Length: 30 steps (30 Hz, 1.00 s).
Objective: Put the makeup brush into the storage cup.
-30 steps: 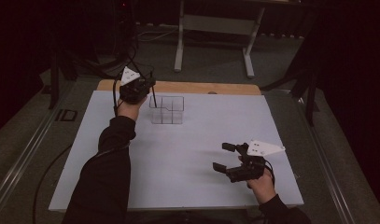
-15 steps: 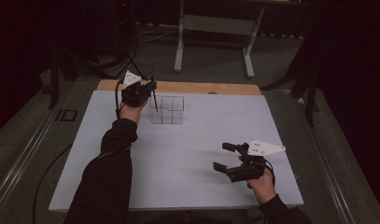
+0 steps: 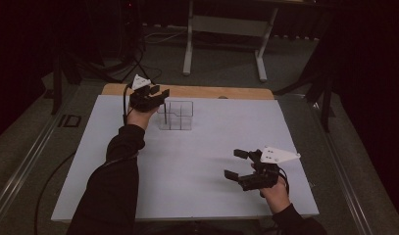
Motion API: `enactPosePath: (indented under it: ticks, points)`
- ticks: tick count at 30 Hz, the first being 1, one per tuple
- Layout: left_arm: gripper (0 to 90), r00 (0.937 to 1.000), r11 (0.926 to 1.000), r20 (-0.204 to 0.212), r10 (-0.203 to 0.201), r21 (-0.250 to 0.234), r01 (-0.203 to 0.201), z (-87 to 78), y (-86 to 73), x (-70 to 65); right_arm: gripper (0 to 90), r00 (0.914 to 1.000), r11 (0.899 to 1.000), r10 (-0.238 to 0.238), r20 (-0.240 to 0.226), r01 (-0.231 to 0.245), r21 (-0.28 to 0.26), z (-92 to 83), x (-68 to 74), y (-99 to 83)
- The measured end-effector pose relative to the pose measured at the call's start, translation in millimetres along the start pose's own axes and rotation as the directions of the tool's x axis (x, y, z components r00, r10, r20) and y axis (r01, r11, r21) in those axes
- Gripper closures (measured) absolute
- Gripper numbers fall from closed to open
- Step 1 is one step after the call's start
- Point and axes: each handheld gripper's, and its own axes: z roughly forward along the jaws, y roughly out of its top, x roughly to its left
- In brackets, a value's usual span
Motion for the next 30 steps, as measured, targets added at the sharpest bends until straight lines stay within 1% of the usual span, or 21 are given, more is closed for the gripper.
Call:
enactPosePath:
  ticks: [1,2,3,4,6,7,8,10,13,14,15,17,18,20,25,26,27,28,30]
  points:
    - [36.7,0.9998,1.0,-0.02,0.005,-0.006,-0.005,-1.4,1.1,-0.4,14.7,1.0,1.0,0.003,-0.001,-0.003,0.0,0.1,-0.2,-0.1]
    - [33.2,0.9996,0.9999,-0.029,-0.004,-0.013,0.003,-2.7,2.4,-0.4,14.7,1.0,1.0,0.005,-0.001,-0.005,0.0,0.2,-0.3,0.0]
    - [30.4,0.9994,0.9997,-0.027,-0.02,-0.011,0.02,-3.8,3.9,0.2,14.7,1.0,1.0,0.002,0.0,-0.002,0.0,0.1,-0.2,0.1]
    - [26.3,0.9991,0.9996,-0.031,-0.028,-0.011,0.028,-4.8,5.1,0.1,14.7,1.0,1.0,0.001,0.0,-0.001,0.0,-0.1,-0.1,0.2]
    - [23.3,0.9992,0.9998,-0.034,-0.02,-0.007,0.02,-6.9,7.4,-1.1,14.7,1.0,1.0,0.002,0.002,-0.002,-0.002,-0.2,-0.4,0.4]
    - [18.6,0.999,0.9997,-0.039,-0.023,0.001,0.023,-7.7,8.6,-1.7,14.7,1.0,1.0,0.003,0.002,-0.003,-0.004,-0.3,-0.5,0.4]
    - [15.3,0.9988,0.9994,-0.036,-0.033,0.009,0.033,-8.8,9.7,-1.9,14.7,1.0,1.0,0.003,0.002,-0.003,-0.003,-0.3,-0.5,0.5]
    - [13.4,0.9988,0.9994,-0.036,-0.034,0.008,0.034,-11.7,11.3,-2.8,14.7,1.0,1.0,0.003,0.003,-0.003,-0.005,-0.3,-0.6,0.5]
    - [9.5,0.9977,0.998,-0.03,-0.061,0.012,0.061,-16.3,14.1,-4.0,14.7,1.0,1.0,0.002,0.003,-0.002,-0.002,0.2,-0.3,0.7]
    - [7.2,0.9982,0.998,-0.005,-0.06,0.018,0.06,-17.7,14.5,-3.6,14.7,1.0,1.0,0.002,0.003,-0.002,-0.003,0.3,-0.3,0.8]
    - [1.3,0.9977,0.9975,0.009,-0.068,0.02,0.068,-19.1,15.2,-3.7,14.7,1.0,1.0,0.003,0.003,-0.003,-0.003,0.4,-0.3,0.9]
    - [0.8,0.9971,0.9967,0.014,-0.074,0.035,0.074,-21.4,16.3,-4.0,14.7,1.0,1.0,0.002,0.004,-0.002,-0.003,0.5,-0.5,1.0]
    - [0.7,0.9977,0.9974,0.018,-0.065,0.031,0.065,-22.9,16.6,-4.5,14.7,1.0,1.0,0.004,0.004,-0.004,-0.004,0.5,-0.6,1.0]
    - [0.0,0.9991,0.9987,0.023,-0.035,0.038,0.034,-26.2,17.3,-6.8,14.7,1.0,1.0,0.004,0.005,-0.004,-0.005,0.3,-0.9,1.1]
    - [0.0,0.9991,0.9997,0.04,-0.013,0.022,0.012,-34.4,15.9,-12.3,14.7,0.9999,1.0,0.01,0.008,-0.01,-0.008,-0.4,-2.4,0.8]
    - [0.0,0.9996,0.9996,0.028,-0.004,0.027,0.003,-35.8,15.7,-13.8,14.7,0.9999,1.0,0.009,0.008,-0.009,-0.008,-0.3,-2.4,0.8]
    - [0.0,0.9996,0.9996,0.029,0.001,0.029,-0.002,-37.9,15.8,-15.0,14.7,0.9999,1.0,0.009,0.008,-0.009,-0.008,-0.1,-2.4,0.8]
    - [0.0,0.9992,0.9997,0.039,0.001,0.024,-0.002,-40.0,15.6,-15.7,14.7,0.9999,1.0,0.009,0.007,-0.009,-0.007,0.1,-2.4,0.9]
    - [0.0,0.9996,0.9997,0.028,0.006,0.023,-0.007,-44.7,15.1,-17.6,14.7,0.9999,1.0,0.007,0.007,-0.007,-0.007,0.4,-1.9,1.2]
